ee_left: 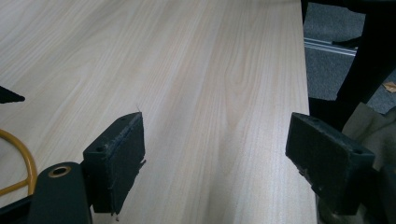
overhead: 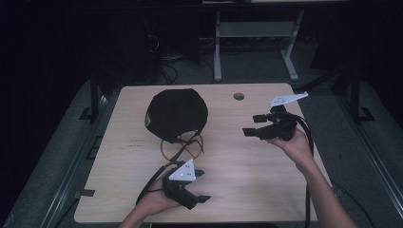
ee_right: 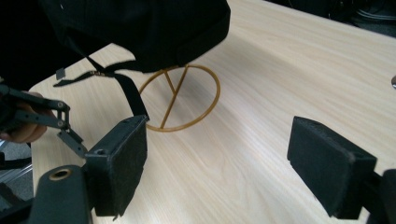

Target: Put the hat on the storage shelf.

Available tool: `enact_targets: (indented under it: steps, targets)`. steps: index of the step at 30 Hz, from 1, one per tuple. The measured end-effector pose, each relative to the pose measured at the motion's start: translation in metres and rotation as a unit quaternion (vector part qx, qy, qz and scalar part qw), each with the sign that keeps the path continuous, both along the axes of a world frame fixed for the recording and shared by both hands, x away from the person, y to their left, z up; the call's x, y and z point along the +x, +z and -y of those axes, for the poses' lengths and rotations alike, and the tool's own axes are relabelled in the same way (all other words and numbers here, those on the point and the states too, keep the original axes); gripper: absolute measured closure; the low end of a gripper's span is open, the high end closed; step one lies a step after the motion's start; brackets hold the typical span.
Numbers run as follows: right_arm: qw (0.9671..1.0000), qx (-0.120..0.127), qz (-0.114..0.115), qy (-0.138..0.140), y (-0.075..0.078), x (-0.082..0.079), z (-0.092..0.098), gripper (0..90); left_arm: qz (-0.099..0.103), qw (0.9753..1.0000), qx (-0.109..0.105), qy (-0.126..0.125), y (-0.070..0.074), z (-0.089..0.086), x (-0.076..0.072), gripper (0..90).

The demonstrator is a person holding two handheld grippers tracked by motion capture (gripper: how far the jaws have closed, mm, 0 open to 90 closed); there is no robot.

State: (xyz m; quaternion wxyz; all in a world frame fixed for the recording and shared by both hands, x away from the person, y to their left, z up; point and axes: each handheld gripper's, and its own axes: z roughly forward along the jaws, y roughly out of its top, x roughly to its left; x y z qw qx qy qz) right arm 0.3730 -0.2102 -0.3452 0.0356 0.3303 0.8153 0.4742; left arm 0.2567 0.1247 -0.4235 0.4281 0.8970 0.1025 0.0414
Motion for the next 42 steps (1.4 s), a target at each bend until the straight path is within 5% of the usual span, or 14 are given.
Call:
enact_targets:
  steps: [42]
  targets:
    - [0.9991,0.005,-0.036,-0.023,-0.055,-0.049,0.046,17.7,-0.003,1.0000,-0.004,0.009,0.000,-0.003,0.001,19.2]
